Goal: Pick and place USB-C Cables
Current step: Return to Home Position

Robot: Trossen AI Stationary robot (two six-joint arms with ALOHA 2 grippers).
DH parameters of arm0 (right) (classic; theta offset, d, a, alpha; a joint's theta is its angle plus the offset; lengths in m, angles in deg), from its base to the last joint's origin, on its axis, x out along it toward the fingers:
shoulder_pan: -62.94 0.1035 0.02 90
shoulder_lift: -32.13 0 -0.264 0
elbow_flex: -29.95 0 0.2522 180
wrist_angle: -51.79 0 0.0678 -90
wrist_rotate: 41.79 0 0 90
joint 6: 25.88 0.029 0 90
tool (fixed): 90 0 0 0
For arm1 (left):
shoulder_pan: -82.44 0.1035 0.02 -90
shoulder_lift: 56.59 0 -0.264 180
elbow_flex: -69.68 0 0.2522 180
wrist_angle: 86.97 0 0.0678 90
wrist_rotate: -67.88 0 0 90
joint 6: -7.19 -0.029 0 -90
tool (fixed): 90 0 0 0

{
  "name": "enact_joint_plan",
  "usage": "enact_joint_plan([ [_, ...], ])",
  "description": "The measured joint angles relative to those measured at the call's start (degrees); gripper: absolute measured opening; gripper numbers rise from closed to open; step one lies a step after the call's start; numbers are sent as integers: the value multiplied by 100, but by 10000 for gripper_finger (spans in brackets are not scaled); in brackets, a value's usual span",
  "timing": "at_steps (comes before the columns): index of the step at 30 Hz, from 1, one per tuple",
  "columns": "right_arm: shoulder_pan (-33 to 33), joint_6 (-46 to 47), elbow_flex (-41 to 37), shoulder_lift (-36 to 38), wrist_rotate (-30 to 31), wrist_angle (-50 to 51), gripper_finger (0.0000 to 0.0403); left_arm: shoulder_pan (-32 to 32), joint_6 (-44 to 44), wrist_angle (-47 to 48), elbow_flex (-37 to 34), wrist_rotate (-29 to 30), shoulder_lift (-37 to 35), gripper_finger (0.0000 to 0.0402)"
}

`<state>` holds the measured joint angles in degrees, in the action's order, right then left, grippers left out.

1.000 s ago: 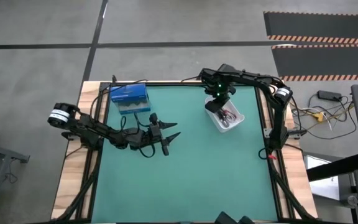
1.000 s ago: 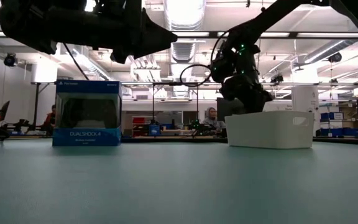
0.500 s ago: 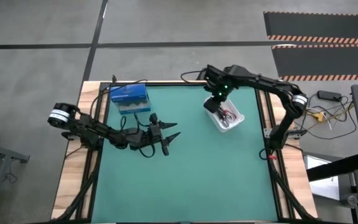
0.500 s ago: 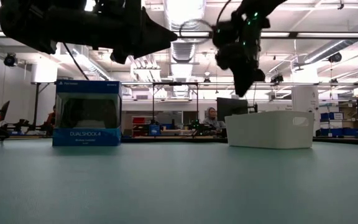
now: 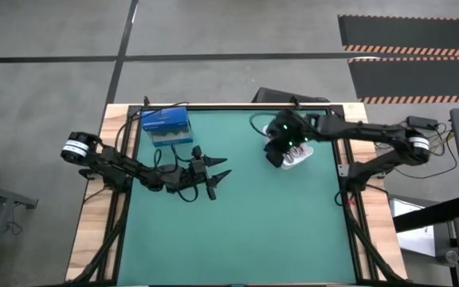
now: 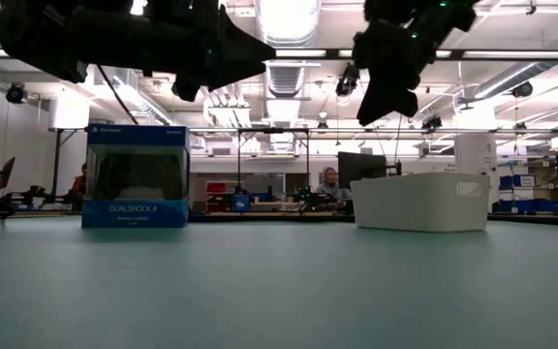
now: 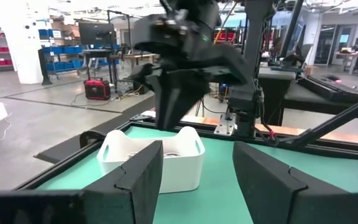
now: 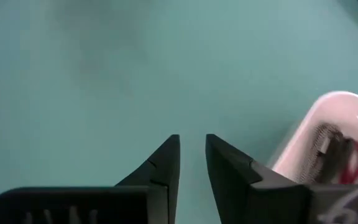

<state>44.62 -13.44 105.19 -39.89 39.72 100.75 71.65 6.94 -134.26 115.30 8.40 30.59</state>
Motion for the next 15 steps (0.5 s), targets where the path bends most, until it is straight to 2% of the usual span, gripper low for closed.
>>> enact_joint_plan([
  [8, 606, -535, -1475, 884, 99, -1845, 61, -15, 118, 331, 0, -28, -356, 180],
  [15, 648, -919, -2346, 1620, 105, -2860, 61, -13, 148, 2316, 114, -77, -1485, 163],
])
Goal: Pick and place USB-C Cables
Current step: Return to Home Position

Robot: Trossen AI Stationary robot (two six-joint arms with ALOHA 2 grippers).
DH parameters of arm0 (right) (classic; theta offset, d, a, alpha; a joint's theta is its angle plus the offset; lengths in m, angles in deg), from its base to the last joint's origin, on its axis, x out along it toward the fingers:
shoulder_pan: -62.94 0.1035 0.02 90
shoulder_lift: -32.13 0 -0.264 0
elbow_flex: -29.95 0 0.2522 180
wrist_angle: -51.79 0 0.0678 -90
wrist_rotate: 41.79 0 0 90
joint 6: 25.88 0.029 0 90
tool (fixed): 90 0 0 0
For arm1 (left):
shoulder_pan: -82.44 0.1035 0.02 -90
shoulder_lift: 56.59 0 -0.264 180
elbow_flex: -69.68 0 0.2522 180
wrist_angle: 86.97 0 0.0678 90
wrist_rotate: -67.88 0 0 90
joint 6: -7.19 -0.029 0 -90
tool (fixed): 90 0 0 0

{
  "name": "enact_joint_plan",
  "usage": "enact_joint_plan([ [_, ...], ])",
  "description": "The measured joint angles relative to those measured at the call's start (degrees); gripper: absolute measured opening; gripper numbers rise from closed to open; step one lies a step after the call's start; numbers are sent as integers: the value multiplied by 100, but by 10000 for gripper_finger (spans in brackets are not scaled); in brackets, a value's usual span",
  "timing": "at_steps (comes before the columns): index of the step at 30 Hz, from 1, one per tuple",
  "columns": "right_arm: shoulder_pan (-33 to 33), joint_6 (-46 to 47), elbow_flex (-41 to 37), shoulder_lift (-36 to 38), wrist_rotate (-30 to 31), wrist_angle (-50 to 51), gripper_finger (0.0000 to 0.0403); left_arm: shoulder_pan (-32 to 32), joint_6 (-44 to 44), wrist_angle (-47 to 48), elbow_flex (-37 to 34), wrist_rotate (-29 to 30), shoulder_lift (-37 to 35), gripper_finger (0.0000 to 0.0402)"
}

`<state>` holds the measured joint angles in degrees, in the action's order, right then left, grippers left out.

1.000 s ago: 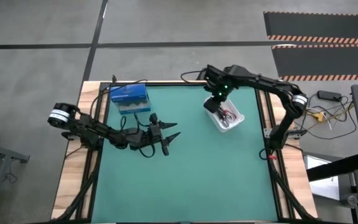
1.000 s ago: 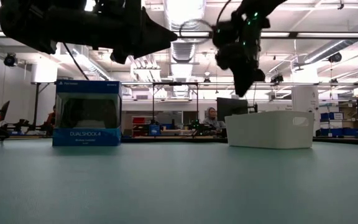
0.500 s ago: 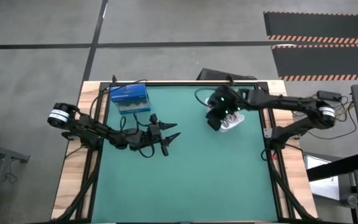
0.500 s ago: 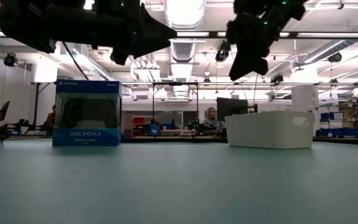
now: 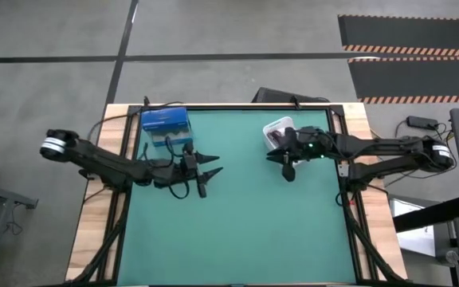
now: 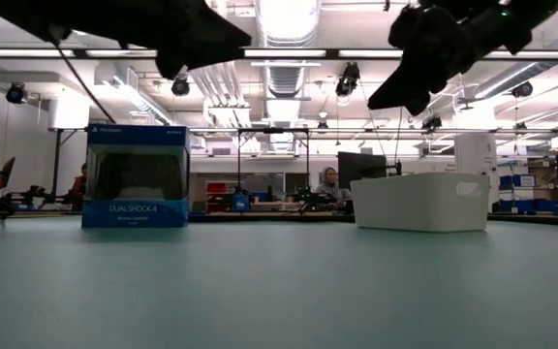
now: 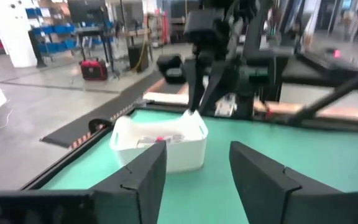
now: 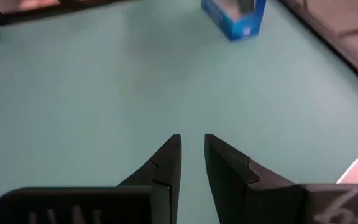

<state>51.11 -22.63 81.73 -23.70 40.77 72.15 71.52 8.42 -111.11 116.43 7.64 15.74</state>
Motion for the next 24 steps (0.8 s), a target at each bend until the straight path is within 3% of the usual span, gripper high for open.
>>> enact_joint_plan([
  [12, 24, -292, -1440, 975, -30, -1849, 59, 11, -7, 2129, -68, -77, -1253, 80],
  [24, 22, -459, -2202, 2254, -30, -1919, 59, 9, -12, 3646, -116, -593, -2276, 11],
])
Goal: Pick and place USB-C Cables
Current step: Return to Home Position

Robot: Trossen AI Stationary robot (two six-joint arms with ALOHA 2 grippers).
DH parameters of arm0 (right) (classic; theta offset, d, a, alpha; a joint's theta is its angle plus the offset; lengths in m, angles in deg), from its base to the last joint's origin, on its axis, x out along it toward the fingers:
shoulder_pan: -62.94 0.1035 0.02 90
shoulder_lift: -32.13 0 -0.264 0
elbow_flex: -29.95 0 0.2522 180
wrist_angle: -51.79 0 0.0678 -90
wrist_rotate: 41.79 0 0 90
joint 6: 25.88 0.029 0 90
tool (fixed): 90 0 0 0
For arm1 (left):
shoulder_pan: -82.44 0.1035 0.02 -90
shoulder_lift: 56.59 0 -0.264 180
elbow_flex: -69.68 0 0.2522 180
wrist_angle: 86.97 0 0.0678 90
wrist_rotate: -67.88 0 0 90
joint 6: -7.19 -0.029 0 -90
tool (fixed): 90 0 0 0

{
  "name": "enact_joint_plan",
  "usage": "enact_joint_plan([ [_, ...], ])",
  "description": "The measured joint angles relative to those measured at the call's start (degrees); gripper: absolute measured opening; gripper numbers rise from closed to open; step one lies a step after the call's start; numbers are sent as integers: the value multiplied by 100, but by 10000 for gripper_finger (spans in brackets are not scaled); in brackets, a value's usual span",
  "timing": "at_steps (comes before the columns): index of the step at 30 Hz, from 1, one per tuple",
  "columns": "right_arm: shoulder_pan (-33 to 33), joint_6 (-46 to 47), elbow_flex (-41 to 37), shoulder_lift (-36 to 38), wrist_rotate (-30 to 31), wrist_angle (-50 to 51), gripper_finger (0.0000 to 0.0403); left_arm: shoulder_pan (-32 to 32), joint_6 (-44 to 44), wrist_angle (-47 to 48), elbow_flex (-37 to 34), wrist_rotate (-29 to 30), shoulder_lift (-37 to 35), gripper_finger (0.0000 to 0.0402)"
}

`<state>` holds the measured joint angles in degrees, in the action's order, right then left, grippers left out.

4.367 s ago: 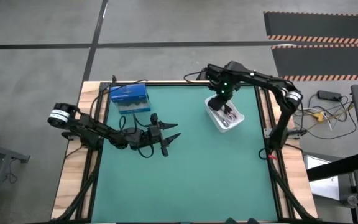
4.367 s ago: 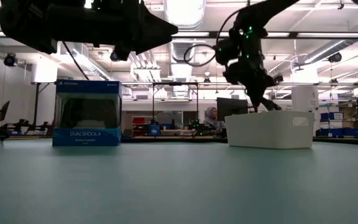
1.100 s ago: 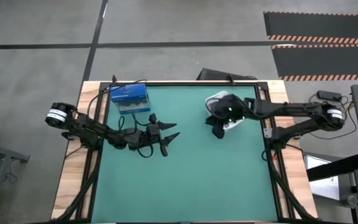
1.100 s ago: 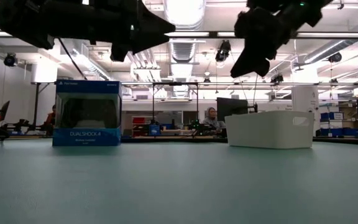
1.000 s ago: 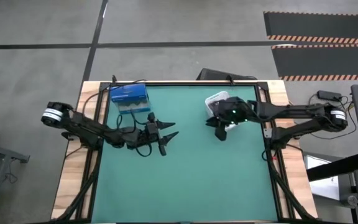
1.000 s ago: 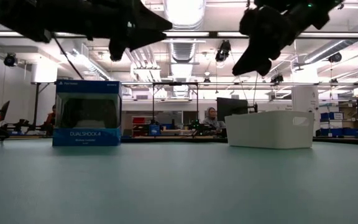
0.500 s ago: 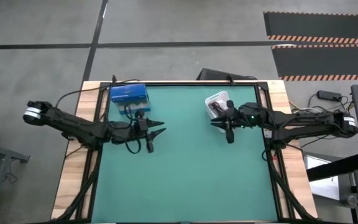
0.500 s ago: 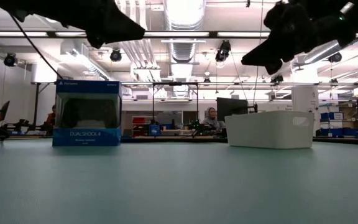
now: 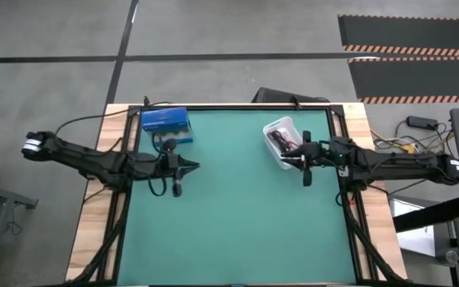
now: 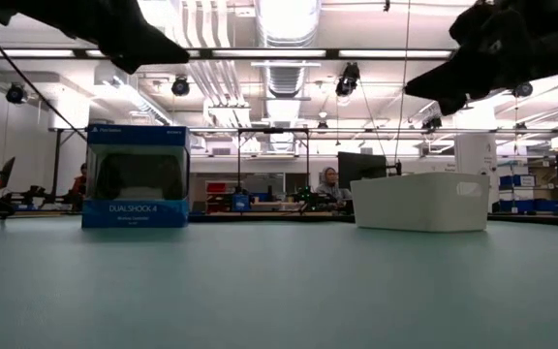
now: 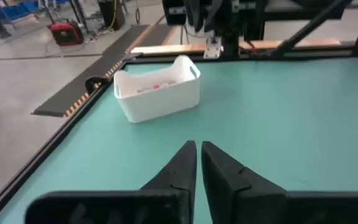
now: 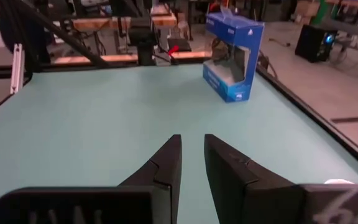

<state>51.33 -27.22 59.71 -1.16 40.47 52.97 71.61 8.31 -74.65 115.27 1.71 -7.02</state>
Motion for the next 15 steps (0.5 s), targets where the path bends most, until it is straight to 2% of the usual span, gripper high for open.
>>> enact_joint_plan([
  [4, 0, -26, -218, 444, -1, 28, 59, 2, -22, 284, -40, -73, -305, 1],
  [7, 0, -95, -367, 706, -1, 28, 59, 4, -123, 333, -139, -405, -565, 1],
  [10, 0, -205, -506, 930, -1, 40, 59, 2, -151, 248, -336, -767, -879, 1],
  [15, 0, -484, -615, 1243, 2, 42, 59, 2, -146, -75, -839, -884, -1514, 1],
])
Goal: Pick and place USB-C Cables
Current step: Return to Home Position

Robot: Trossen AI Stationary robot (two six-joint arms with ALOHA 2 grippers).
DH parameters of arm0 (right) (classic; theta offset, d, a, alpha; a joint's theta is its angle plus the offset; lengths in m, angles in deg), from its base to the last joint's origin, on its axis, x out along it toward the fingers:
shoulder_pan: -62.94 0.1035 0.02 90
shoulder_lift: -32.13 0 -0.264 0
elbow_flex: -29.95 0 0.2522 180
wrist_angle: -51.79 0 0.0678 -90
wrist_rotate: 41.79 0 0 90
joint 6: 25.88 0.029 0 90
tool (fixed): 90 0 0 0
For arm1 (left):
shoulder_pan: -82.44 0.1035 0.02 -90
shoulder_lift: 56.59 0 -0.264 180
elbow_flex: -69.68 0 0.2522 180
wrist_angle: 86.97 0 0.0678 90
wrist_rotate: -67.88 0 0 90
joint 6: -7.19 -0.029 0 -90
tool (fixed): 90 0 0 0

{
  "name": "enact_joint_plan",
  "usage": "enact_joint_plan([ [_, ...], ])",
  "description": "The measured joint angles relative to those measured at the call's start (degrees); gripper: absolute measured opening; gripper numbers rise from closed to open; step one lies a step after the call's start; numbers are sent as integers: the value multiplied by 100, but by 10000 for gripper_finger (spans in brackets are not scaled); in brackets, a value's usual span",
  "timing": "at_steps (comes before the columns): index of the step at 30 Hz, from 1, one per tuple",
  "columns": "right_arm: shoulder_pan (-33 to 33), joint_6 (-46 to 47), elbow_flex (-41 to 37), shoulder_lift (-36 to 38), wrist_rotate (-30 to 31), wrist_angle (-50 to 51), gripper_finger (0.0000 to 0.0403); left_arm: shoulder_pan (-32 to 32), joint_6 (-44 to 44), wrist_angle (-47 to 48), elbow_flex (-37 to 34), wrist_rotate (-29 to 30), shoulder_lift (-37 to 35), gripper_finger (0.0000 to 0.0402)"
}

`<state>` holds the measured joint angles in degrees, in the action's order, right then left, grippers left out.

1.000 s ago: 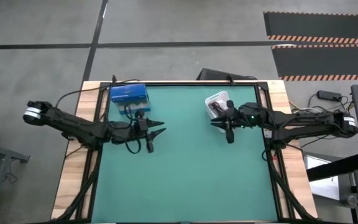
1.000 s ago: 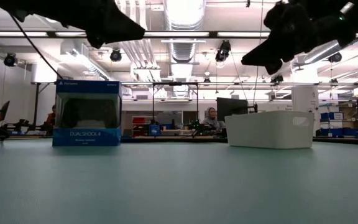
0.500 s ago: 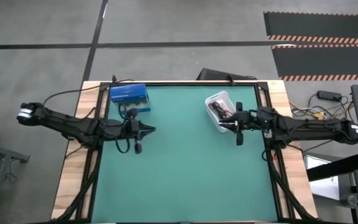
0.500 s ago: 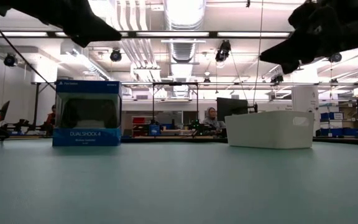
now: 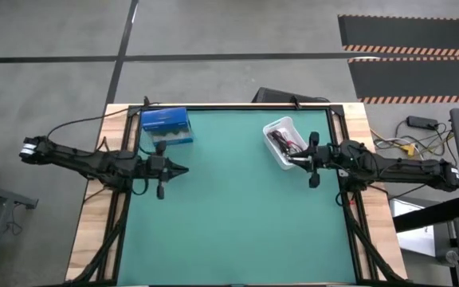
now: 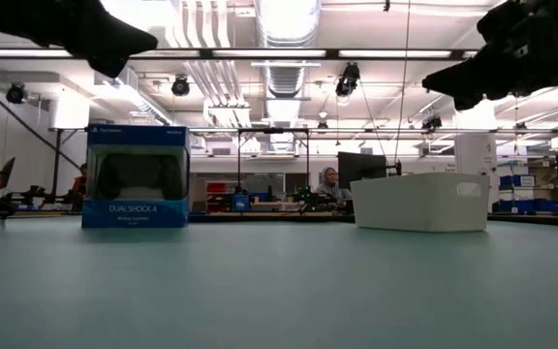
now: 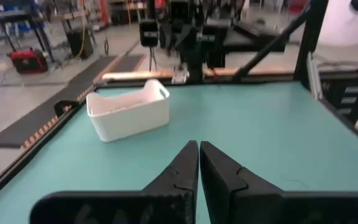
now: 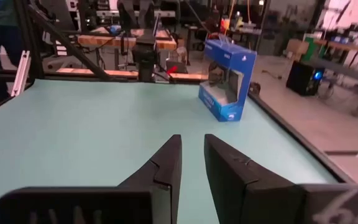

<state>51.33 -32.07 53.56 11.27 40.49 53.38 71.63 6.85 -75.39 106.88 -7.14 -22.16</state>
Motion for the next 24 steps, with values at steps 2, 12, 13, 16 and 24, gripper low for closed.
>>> enact_joint_plan([
  [2, 0, -122, -2, 120, 0, 0, 59, 0, -2, -183, -231, -15, -289, 1],
  [12, 0, -666, -8, 723, 119, 286, 59, 0, 3, -413, -1176, -24, -1822, 1],
  [13, 0, -703, -18, 777, 173, 293, 59, 0, 4, -432, -1257, -24, -2002, 1],
  [16, -2, -823, -83, 929, 190, 310, 59, 2, 4, -420, -1508, -31, -2504, 1],
  [24, -3, -985, -426, 1410, 330, 313, 59, 2, 13, -584, -2094, -43, -3339, 1],
])
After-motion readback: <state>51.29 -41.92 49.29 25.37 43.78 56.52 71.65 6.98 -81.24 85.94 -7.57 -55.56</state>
